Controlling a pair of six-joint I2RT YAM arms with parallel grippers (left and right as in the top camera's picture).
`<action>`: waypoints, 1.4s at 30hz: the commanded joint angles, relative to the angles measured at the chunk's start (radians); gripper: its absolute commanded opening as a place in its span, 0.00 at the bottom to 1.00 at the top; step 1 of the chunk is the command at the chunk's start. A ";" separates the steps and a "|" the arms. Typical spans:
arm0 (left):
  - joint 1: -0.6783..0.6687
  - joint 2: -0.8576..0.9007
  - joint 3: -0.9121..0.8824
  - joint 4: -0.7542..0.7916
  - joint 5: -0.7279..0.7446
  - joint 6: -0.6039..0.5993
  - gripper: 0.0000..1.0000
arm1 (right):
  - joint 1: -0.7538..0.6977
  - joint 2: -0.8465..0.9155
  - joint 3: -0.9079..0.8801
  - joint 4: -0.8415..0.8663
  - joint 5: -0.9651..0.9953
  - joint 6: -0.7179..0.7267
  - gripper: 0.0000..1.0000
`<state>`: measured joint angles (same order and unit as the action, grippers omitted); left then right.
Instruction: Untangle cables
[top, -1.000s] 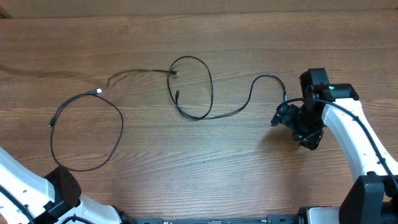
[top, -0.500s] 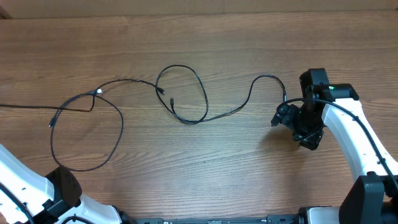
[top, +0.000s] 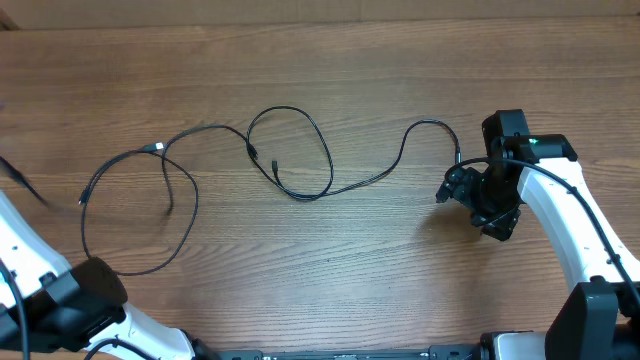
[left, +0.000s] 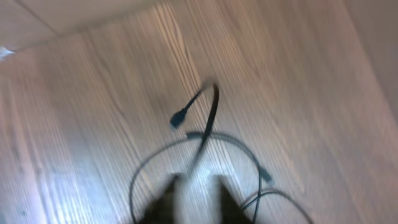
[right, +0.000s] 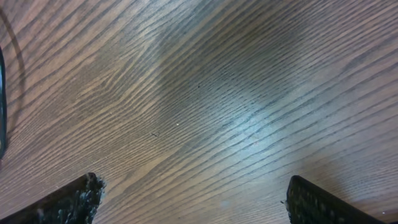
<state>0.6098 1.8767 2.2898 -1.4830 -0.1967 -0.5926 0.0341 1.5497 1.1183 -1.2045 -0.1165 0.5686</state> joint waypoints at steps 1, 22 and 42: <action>-0.004 0.014 -0.084 0.030 0.151 0.081 0.52 | -0.002 0.001 -0.003 0.002 -0.001 0.000 0.93; -0.389 0.017 -0.428 0.266 0.220 0.561 0.78 | -0.002 0.001 -0.003 -0.002 -0.016 0.000 0.93; -0.393 0.022 -0.900 0.661 0.130 0.562 0.76 | -0.002 0.001 -0.003 -0.006 -0.019 0.000 0.93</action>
<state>0.2173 1.9011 1.4490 -0.8440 -0.0345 -0.0189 0.0341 1.5497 1.1179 -1.2140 -0.1307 0.5682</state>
